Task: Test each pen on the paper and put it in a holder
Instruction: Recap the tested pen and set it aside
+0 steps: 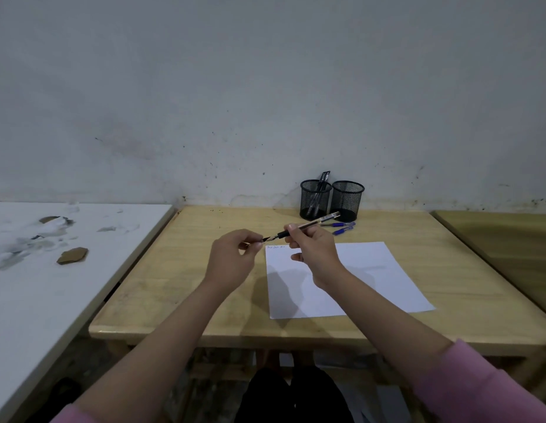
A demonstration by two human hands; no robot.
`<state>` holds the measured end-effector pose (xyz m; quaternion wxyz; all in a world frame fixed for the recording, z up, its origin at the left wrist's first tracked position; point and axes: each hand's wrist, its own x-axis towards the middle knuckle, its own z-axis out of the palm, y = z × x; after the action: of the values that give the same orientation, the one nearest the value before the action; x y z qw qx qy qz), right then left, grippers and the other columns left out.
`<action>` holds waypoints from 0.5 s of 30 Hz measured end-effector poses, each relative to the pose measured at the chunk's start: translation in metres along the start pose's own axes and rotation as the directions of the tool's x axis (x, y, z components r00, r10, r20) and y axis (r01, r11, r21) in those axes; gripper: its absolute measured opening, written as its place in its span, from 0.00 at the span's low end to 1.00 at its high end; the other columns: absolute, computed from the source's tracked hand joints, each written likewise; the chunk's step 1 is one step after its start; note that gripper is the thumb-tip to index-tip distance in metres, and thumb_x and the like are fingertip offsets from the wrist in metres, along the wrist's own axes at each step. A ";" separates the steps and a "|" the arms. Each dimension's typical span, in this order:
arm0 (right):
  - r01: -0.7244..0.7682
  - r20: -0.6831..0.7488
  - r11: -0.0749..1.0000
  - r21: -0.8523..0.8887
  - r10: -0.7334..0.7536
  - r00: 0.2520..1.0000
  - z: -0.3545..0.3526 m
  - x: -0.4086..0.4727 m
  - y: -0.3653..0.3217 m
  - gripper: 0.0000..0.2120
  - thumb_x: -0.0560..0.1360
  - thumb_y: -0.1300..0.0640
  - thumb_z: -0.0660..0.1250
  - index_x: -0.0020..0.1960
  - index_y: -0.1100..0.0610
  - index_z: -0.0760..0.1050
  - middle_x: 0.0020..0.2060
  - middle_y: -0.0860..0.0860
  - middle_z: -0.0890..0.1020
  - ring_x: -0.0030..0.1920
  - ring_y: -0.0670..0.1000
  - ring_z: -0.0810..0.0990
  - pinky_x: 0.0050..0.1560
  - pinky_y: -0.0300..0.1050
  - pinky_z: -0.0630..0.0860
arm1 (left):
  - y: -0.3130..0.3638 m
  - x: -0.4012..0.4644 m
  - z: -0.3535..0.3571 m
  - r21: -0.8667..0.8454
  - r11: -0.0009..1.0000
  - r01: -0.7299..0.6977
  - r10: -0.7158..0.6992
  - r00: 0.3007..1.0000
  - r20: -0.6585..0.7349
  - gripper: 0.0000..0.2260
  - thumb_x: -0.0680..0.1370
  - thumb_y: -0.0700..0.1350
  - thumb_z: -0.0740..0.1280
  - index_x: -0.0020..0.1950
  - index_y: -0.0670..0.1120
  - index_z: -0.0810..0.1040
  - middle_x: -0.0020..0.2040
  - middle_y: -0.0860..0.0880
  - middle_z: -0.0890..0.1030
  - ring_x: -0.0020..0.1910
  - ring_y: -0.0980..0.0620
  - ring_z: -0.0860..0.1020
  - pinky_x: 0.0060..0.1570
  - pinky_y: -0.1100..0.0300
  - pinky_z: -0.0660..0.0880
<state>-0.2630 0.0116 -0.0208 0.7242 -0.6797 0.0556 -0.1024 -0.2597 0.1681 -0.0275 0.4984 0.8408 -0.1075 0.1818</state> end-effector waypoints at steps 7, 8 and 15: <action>0.106 0.035 0.993 -0.048 -0.104 0.994 -0.005 -0.013 -0.010 0.06 0.76 0.56 0.67 0.47 0.58 0.79 0.35 0.48 0.81 0.35 0.40 0.79 0.35 0.38 0.75 | 0.025 -0.007 0.002 -0.091 0.996 -0.015 0.019 0.999 0.037 0.05 0.73 0.39 0.69 0.45 0.48 0.82 0.40 0.60 0.80 0.37 0.65 0.77 0.37 0.77 0.69; 0.110 0.044 0.993 -0.042 -0.108 0.993 -0.006 -0.014 -0.010 0.06 0.76 0.56 0.67 0.47 0.58 0.79 0.35 0.48 0.81 0.36 0.41 0.79 0.35 0.38 0.75 | 0.028 -0.008 0.002 -0.098 0.995 -0.016 0.020 0.999 0.041 0.05 0.73 0.39 0.68 0.44 0.48 0.82 0.39 0.60 0.80 0.37 0.65 0.77 0.38 0.76 0.69; 0.158 0.155 0.986 0.053 -0.164 0.974 -0.015 -0.018 -0.024 0.08 0.75 0.58 0.67 0.48 0.63 0.79 0.34 0.51 0.79 0.34 0.41 0.78 0.37 0.41 0.74 | 0.047 -0.013 0.001 -0.209 0.977 0.031 -0.029 1.000 0.013 0.07 0.73 0.36 0.69 0.40 0.47 0.81 0.39 0.48 0.82 0.40 0.52 0.78 0.36 0.73 0.71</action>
<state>-0.2854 -0.0006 0.0005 0.7292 -0.6732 -0.0596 -0.1071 -0.2887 0.1444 0.0039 0.5862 0.7862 -0.1158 0.1580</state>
